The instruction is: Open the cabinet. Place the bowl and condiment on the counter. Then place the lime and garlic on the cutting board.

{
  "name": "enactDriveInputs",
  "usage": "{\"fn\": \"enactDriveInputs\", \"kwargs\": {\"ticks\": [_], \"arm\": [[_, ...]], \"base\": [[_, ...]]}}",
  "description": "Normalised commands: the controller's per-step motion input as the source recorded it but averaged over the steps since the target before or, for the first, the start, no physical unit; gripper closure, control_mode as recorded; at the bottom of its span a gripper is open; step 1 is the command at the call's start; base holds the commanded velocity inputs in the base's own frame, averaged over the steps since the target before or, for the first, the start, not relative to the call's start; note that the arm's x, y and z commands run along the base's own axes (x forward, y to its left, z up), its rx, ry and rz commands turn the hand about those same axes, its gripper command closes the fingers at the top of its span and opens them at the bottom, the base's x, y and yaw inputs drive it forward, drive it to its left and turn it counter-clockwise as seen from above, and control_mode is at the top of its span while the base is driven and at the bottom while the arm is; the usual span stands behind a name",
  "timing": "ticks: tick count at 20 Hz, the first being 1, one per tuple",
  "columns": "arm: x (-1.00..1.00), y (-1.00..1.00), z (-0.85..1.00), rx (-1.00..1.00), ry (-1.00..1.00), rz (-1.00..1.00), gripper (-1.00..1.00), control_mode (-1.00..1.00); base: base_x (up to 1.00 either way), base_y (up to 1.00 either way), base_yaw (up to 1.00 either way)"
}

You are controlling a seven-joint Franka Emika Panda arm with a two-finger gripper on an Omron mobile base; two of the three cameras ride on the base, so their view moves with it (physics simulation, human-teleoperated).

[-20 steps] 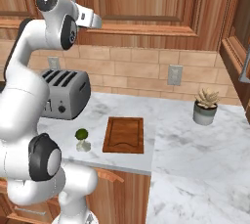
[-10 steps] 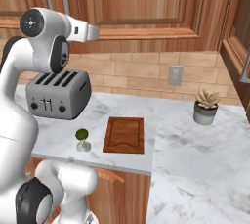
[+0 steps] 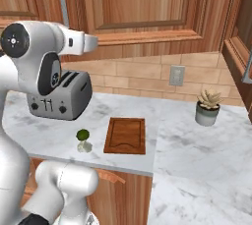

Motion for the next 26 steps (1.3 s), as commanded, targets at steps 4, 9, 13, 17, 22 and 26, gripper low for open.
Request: {"fn": "enactDriveInputs", "kwargs": {"ticks": [4,9,13,17,22,26], "arm": [[-1.0,0.49,0.15,-0.25,-0.04,0.0,-1.0,-1.0],[-0.91,1.0,0.33,-0.65,-0.12,0.0,-1.0,-1.0],[0.42,0.95,0.11,-0.61,0.16,-0.14,-1.0,-1.0],[1.0,0.25,-0.04,-0.43,0.41,-0.15,-1.0,-1.0],[0.95,-0.01,-0.02,-0.33,0.37,-0.16,-1.0,-1.0],[0.34,0.13,-0.3,-0.36,0.03,-0.02,-1.0,-1.0]], "base": [[0.0,0.0,0.0],[0.0,0.0,0.0],[0.0,0.0,0.0],[0.0,0.0,0.0],[0.0,0.0,0.0],[0.0,0.0,0.0]]}}
